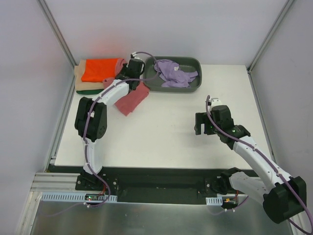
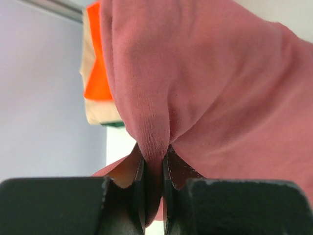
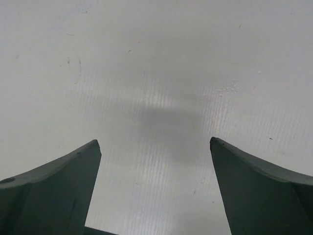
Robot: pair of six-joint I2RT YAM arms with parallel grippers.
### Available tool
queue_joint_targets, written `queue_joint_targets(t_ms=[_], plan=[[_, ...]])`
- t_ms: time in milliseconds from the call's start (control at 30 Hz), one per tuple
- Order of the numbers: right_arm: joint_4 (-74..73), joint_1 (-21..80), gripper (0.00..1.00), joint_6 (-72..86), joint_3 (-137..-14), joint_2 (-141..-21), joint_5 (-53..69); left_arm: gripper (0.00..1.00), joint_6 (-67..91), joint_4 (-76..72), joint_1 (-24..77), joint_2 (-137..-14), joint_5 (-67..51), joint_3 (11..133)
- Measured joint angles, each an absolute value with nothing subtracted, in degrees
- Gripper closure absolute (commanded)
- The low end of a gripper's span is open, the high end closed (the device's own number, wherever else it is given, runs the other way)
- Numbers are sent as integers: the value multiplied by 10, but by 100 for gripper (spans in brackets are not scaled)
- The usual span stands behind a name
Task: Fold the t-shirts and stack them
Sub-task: Put the neatly folded tshirt into the corner of the board with the left arm
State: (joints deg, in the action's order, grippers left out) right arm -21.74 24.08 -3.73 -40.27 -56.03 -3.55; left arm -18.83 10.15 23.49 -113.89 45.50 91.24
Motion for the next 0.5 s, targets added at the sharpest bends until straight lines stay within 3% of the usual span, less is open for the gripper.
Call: queue_joint_targets(t_ms=[500], plan=[[-218,233,4,-41,-403,-628,-107,100,-362,43,168,-1313,449,1192]])
